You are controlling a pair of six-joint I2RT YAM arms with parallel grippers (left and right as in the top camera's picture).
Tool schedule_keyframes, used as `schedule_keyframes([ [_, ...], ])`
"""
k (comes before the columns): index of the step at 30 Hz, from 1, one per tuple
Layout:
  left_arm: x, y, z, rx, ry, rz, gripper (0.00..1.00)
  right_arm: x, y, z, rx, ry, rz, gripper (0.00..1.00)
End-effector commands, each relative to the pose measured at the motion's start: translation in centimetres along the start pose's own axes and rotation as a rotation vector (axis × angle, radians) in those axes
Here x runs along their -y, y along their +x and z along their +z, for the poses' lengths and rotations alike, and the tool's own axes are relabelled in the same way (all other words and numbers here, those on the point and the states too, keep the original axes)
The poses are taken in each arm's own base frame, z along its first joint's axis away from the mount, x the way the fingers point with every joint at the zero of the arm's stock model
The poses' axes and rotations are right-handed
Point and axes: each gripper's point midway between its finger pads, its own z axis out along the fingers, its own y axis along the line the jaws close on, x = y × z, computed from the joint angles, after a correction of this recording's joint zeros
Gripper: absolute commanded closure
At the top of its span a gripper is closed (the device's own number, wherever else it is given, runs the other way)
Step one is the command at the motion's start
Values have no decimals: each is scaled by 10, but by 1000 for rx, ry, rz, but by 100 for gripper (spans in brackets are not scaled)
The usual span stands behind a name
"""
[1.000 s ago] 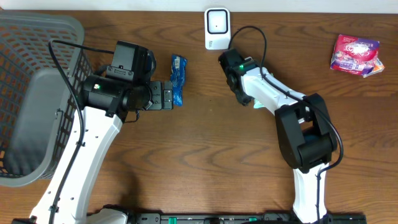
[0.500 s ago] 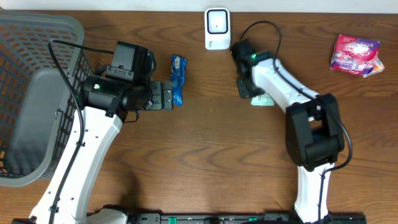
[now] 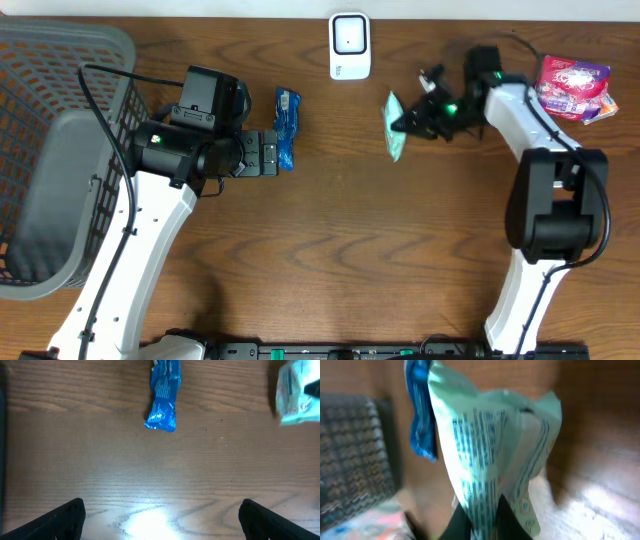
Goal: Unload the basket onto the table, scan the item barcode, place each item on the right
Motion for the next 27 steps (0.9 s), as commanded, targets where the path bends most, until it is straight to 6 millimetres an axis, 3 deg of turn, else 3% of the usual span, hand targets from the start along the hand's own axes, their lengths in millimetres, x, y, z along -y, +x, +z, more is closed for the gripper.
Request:
schedule_keyframes([
  [1, -3, -1, 0, 2, -11, 11, 2, 12, 22, -2, -29, -201, 206, 97],
  [5, -3, -1, 0, 2, -11, 11, 2, 57, 27, -18, 29, -125, 298, 68],
  [7, -3, -1, 0, 2, -11, 11, 2, 78, 25, -33, 59, -51, 340, 64],
  [8, -3, -1, 0, 2, -11, 11, 2, 92, 23, -51, 86, 25, 370, 58],
  [10, -3, -1, 0, 2, -11, 11, 2, 101, 21, -69, 105, 111, 379, 55],
  [14, -3, -1, 0, 2, -11, 11, 2, 96, 19, -100, 116, 268, 334, 54],
  [18, -3, -1, 0, 2, -11, 11, 2, 62, 11, -110, 127, 298, 182, 50],
  [21, -3, -1, 0, 2, -11, 11, 2, 47, 6, -102, 132, 313, 114, 41],
  [22, -3, -1, 0, 2, -11, 11, 2, 42, 5, -91, 120, 334, 80, 35],
  [27, -3, -1, 0, 2, -11, 11, 2, 55, 7, -67, 123, 461, 154, 19],
])
